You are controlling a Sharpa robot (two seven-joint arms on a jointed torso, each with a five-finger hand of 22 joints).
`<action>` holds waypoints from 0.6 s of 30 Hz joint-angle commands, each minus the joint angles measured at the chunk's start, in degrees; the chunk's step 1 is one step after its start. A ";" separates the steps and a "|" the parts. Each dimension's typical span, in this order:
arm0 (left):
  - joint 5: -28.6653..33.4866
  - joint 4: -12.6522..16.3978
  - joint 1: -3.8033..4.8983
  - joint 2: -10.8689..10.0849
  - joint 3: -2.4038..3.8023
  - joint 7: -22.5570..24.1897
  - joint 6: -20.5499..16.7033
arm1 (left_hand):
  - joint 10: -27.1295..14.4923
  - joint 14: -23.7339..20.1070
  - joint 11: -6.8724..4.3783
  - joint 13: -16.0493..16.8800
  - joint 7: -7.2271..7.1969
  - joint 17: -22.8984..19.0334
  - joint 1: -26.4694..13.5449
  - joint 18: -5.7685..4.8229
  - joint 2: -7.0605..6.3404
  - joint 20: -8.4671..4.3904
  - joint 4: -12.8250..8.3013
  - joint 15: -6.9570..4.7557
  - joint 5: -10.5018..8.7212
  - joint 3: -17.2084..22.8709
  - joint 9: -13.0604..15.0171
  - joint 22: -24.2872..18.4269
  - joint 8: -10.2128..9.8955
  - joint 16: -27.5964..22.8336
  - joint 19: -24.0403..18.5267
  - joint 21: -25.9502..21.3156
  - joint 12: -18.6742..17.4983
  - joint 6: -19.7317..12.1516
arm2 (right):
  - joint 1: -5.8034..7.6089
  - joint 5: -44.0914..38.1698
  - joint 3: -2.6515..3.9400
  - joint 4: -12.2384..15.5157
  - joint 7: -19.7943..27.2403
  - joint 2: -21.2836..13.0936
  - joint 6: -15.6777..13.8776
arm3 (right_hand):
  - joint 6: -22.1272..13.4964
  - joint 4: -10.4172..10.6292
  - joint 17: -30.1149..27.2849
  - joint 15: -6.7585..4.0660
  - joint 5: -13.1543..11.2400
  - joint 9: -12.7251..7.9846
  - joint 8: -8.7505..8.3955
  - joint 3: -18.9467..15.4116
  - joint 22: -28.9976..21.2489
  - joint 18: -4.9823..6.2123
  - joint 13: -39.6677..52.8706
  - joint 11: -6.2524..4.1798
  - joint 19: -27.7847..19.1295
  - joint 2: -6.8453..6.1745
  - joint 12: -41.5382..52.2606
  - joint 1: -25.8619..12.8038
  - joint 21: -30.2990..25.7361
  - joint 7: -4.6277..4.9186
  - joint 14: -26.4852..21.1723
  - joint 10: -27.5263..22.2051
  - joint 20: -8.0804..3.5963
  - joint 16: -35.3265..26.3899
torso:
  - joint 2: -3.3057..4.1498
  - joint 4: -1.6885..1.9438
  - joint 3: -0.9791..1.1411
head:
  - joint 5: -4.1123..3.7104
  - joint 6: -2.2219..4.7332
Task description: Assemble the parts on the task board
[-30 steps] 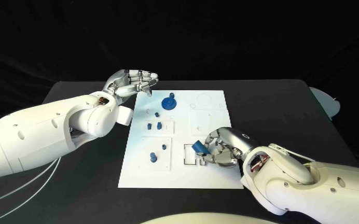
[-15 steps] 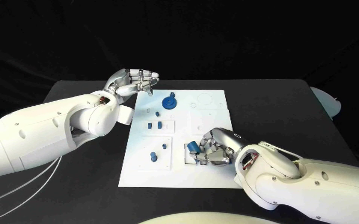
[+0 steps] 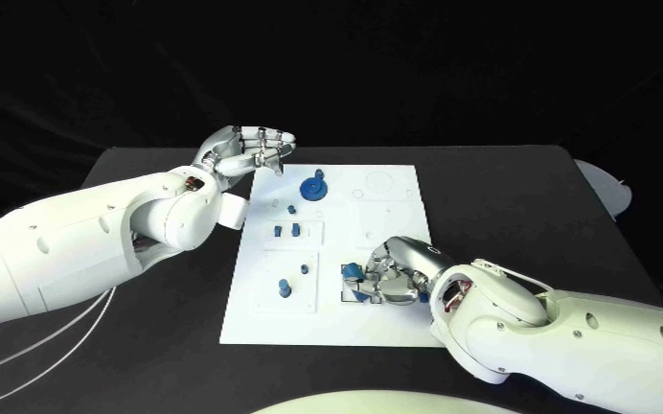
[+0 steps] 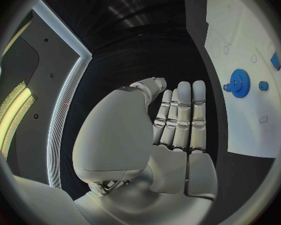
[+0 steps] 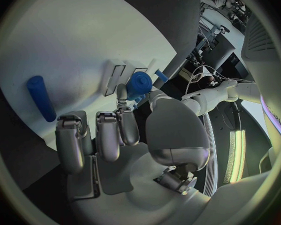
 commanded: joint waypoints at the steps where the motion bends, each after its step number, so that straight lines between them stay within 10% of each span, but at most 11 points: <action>1: 0.22 0.20 0.06 0.04 0.04 0.27 0.85 | -0.35 -0.35 0.02 -0.05 0.11 -0.06 -0.30 0.80 0.02 0.11 -0.07 0.00 0.12 0.31 -0.09 0.08 0.34 -0.14 -0.45 -0.03 0.39 -0.09 | -0.14 -1.18 -0.09 -0.21 -0.54 0.23 1.05 | -0.28 0.05 5.35 -0.40 -4.14 -0.01 0.46 -1.78 15.09 -0.81 5.05 -0.34 6.15 0.14 -0.07 -1.84 0.25 0.33 4.24 0.05 -0.44 0.20 | 0.02 0.01 -0.01 | -0.11 0.08; 7: 0.22 0.24 0.06 0.00 0.04 0.25 0.81 | -0.49 -0.44 0.03 -0.11 0.12 -0.18 -0.30 0.80 0.02 0.12 -0.19 0.01 0.13 0.40 -0.10 0.12 0.41 -0.09 -0.51 -0.04 0.48 -0.13 | -0.14 -1.84 -0.09 -0.29 -0.45 0.62 0.69 | -0.86 0.04 5.15 -0.33 -8.95 0.22 1.26 -7.03 15.09 -0.81 4.72 -0.30 6.15 -0.02 -0.77 -4.08 0.25 0.44 4.19 -0.26 -0.42 0.12 | -0.01 0.05 -0.02 | -0.15 0.08; 18: 0.22 0.28 0.06 -0.12 0.04 0.24 0.80 | -0.49 -0.44 0.03 -0.11 0.12 -0.18 -0.30 0.80 0.02 0.12 -0.19 0.01 0.13 0.40 -0.10 0.12 0.41 -0.09 -0.51 -0.04 0.48 -0.13 | -0.21 -3.18 -0.08 0.74 0.52 0.38 -0.70 | -1.29 0.06 5.24 -0.27 -8.96 0.28 1.95 -11.81 15.09 -0.81 4.89 -0.24 6.15 1.27 -0.87 -5.09 0.25 0.48 4.21 -0.19 -0.35 0.16 | -0.02 0.01 0.00 | -0.06 0.14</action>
